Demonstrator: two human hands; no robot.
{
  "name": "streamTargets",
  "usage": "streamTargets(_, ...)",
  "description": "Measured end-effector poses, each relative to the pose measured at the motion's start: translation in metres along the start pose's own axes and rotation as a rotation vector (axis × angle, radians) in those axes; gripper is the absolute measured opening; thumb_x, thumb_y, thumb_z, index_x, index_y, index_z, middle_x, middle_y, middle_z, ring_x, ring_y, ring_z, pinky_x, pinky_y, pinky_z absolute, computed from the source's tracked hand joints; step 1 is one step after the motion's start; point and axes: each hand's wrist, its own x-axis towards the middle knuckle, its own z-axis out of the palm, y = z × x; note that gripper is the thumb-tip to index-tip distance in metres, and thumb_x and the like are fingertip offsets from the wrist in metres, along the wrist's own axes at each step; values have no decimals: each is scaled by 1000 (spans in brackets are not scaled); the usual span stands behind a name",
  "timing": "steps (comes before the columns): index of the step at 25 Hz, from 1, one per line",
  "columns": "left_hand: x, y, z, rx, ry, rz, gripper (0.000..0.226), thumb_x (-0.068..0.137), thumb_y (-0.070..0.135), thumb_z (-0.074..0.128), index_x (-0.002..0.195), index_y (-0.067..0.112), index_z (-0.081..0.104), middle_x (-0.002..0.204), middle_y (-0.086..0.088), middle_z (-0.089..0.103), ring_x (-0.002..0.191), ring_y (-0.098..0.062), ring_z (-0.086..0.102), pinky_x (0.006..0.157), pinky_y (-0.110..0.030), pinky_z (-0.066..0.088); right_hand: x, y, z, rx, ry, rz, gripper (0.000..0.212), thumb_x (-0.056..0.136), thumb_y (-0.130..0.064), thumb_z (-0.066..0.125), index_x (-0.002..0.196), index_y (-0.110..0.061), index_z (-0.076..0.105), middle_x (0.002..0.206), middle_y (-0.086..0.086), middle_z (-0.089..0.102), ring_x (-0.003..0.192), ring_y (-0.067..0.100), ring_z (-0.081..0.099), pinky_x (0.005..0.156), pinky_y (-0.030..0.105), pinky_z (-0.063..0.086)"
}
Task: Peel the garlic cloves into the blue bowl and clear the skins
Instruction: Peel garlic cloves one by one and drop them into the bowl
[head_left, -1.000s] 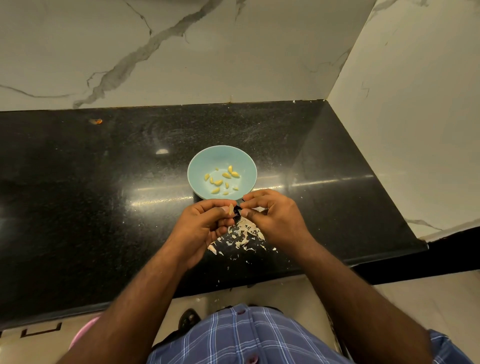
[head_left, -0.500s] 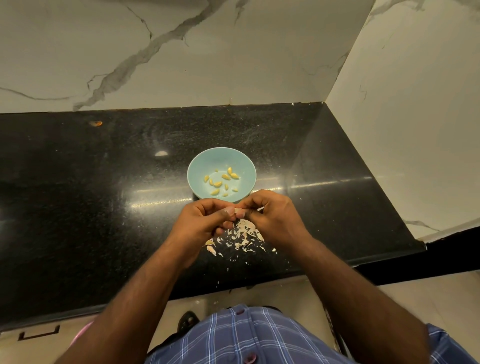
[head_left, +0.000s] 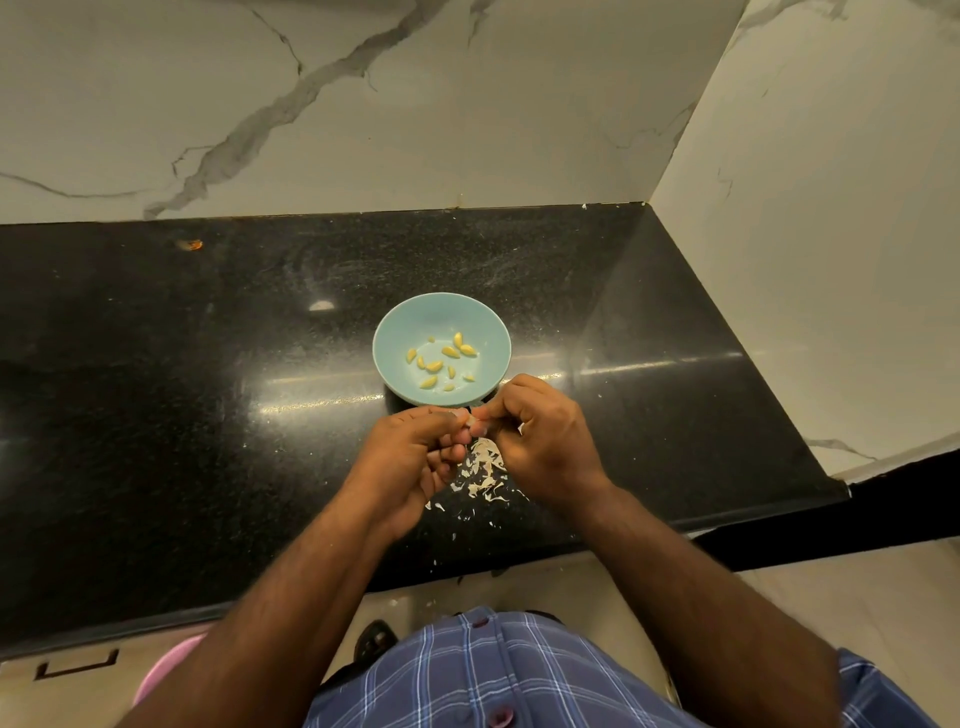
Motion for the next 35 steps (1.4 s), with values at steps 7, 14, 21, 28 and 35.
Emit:
streamTargets(7, -1, -6, -7, 337, 39, 304, 10, 95, 8, 66, 88, 8, 74, 69, -7, 69, 65, -13, 60, 57, -21, 47, 6, -12, -12, 471, -235, 571, 6, 87, -6, 76, 83, -11, 74, 74, -2, 73, 70, 7, 66, 69, 23, 54)
streamTargets(14, 2, -16, -12, 510, 53, 540, 15, 90, 9, 74, 95, 23, 77, 83, 0, 78, 82, -21, 73, 80, -42, 62, 8, -21, -11, 634, -232, 894, 15, 95, -1, 64, 83, -6, 71, 74, 9, 69, 70, 19, 62, 64, 29, 52)
streamTargets(21, -3, -16, -8, 376, 26, 577, 16, 86, 6, 76, 92, 21, 78, 88, -2, 79, 84, -18, 75, 81, -35, 62, 12, -28, -18, 979, -241, 1100, 23, 99, 4, 52, 83, -3, 67, 67, 6, 66, 58, 10, 58, 53, 19, 48)
streamTargets(28, -4, -17, -8, 293, 6, 583, 12, 81, 15, 77, 92, 19, 77, 90, -2, 80, 88, -17, 76, 82, -29, 61, 13, -28, -20, 1062, -256, 1110, 22, 103, -1, 48, 93, -2, 67, 70, 7, 68, 64, 12, 61, 55, 19, 51)
streamTargets(35, 0, -19, -10, 71, -16, 411, 14, 83, 5, 73, 93, 13, 78, 93, -15, 76, 87, -25, 72, 78, -28, 59, 2, -21, -13, 765, -158, 748, 7, 96, -3, 65, 95, -6, 71, 76, 0, 73, 72, 11, 66, 65, 24, 54)
